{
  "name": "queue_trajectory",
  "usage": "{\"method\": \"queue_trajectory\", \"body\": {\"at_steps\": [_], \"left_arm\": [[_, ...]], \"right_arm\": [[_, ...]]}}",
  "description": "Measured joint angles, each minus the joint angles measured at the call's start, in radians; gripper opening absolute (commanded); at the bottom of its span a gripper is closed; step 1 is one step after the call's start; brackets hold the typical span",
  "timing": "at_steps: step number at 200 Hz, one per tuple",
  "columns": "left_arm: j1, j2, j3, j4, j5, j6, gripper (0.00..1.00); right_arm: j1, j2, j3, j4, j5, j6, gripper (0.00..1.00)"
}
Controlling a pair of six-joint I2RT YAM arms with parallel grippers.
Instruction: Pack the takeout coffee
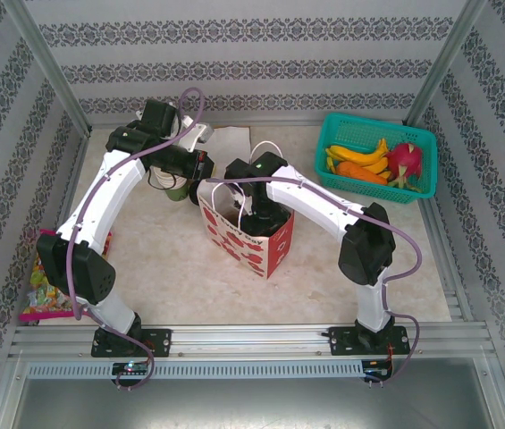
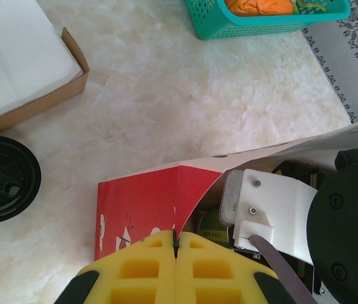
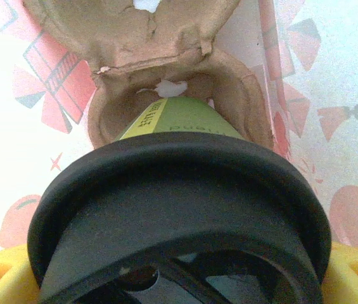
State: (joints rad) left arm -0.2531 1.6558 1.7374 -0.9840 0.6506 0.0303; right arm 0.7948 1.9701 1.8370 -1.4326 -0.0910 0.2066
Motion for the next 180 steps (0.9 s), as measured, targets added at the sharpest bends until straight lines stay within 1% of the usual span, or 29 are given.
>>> {"method": "queue_trajectory", "body": {"at_steps": [65,180], "left_arm": [[0.0,-0.004,-0.002,0.0,0.0,0.015,0.0],[0.0,-0.013,-0.006,0.0,0.0,0.018,0.0]], "right_arm": [[0.0,-0.01,-0.01,-0.001,0.004,0.0,0.47],[0.0,-0.022,-0.072,0.099,0.004,0.0,0.46]]}}
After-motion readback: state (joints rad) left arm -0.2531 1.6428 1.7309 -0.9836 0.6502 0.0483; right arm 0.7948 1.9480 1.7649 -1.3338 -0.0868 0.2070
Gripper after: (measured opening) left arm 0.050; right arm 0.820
